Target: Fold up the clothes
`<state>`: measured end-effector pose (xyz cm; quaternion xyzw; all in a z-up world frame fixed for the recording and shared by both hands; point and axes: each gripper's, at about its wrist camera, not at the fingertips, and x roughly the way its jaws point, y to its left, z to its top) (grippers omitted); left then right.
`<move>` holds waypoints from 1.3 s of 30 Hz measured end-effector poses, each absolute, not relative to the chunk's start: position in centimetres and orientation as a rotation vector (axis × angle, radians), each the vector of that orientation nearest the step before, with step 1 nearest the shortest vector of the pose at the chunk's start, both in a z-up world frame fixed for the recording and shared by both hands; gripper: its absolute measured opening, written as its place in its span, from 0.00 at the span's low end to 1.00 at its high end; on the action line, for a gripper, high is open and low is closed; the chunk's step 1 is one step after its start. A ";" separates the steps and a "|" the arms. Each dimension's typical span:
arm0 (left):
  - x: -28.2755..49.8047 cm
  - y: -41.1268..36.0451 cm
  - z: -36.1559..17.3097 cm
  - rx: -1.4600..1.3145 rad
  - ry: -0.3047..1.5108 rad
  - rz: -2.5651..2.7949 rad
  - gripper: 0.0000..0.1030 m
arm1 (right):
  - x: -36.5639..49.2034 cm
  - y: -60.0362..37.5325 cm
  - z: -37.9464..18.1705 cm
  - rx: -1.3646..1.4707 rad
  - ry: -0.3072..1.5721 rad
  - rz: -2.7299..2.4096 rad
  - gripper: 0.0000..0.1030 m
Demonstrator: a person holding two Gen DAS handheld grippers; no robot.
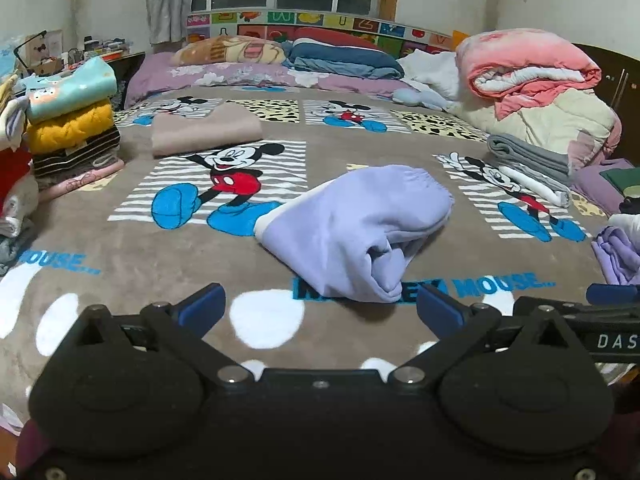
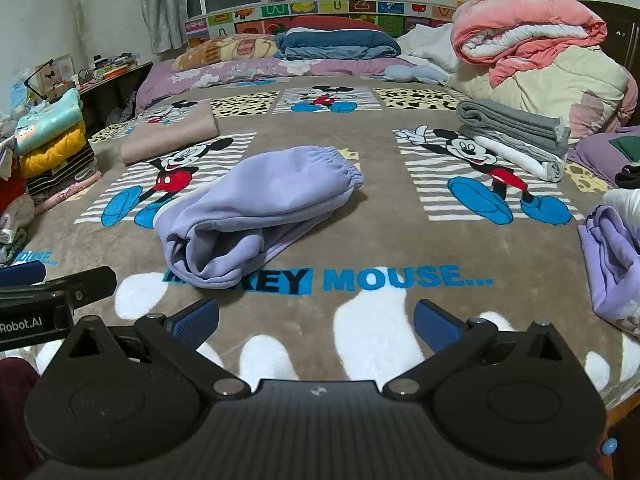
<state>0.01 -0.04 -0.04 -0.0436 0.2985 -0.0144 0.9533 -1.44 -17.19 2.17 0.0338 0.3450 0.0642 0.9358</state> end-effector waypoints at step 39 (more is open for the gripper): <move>0.4 -0.6 -0.6 -0.063 0.617 -0.031 1.00 | -1.1 -17.2 1.6 0.063 0.701 0.134 1.00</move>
